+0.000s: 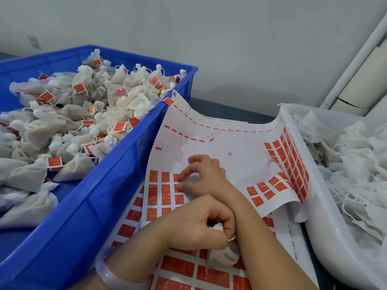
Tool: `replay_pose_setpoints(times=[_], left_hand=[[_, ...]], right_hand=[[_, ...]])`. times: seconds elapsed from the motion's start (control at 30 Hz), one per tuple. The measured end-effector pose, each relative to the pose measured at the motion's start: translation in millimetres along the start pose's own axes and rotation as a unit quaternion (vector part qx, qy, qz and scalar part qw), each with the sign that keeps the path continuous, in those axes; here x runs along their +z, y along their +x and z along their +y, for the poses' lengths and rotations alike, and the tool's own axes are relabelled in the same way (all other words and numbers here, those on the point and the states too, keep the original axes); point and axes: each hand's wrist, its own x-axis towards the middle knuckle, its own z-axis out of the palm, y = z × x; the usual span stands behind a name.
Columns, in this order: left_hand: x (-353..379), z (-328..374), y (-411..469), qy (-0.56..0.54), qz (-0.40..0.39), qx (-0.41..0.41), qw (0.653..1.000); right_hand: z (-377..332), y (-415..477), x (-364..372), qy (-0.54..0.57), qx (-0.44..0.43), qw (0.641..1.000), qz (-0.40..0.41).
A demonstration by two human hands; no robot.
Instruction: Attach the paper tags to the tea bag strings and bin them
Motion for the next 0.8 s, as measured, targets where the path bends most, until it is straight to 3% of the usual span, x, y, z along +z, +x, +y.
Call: replay_pose_setpoints(times=[0.8], left_hand=[[0.1, -0.3, 1.0, 0.007, 0.004, 0.002, 1.000]], right_hand=[[-2.7, -2.3, -1.6, 0.001, 0.005, 1.000, 0.000]])
